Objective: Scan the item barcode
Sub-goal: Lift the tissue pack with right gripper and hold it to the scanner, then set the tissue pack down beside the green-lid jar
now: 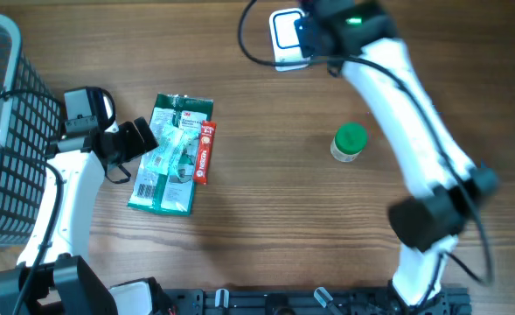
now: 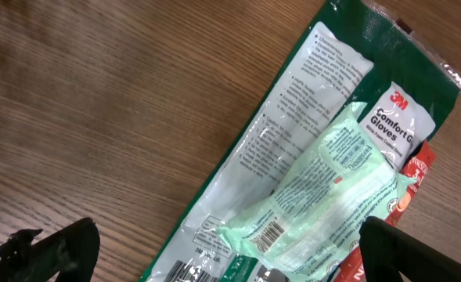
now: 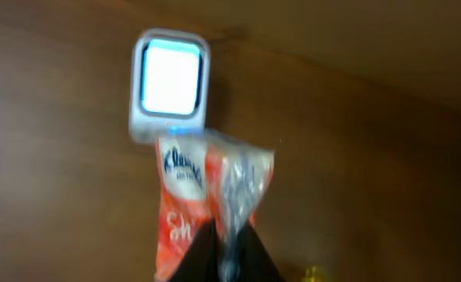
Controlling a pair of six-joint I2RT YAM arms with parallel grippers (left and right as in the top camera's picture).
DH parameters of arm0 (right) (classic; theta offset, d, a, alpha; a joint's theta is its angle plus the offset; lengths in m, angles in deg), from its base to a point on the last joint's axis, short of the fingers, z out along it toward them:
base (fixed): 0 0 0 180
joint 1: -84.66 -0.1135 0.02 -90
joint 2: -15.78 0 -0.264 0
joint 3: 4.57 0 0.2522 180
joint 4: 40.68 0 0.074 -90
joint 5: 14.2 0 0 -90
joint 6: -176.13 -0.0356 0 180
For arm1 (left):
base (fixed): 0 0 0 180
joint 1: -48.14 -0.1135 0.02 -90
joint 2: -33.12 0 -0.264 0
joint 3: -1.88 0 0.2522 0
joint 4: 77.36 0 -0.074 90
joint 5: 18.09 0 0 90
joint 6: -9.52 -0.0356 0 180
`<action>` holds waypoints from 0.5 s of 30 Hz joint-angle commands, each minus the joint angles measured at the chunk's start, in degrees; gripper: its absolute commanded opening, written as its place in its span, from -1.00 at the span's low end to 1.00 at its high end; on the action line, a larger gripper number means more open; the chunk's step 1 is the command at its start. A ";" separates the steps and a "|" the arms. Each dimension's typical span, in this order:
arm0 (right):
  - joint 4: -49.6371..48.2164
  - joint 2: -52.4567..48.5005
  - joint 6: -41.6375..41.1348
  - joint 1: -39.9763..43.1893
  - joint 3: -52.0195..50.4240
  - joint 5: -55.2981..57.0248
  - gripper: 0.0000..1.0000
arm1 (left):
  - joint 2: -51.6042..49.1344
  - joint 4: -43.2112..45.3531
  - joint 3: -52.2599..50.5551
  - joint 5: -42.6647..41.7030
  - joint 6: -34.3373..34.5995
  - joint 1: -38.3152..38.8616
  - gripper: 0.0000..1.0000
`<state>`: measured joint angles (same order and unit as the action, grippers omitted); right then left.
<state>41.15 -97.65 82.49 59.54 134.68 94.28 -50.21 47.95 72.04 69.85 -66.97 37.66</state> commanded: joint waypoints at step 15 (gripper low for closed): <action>-8.48 -1.22 -23.45 0.72 -39.65 -13.44 -0.90 | -0.15 0.02 -0.24 -0.46 -1.14 0.20 1.00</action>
<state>32.61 -98.68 60.87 60.43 97.57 77.34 -50.21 48.00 72.04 69.85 -66.97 37.66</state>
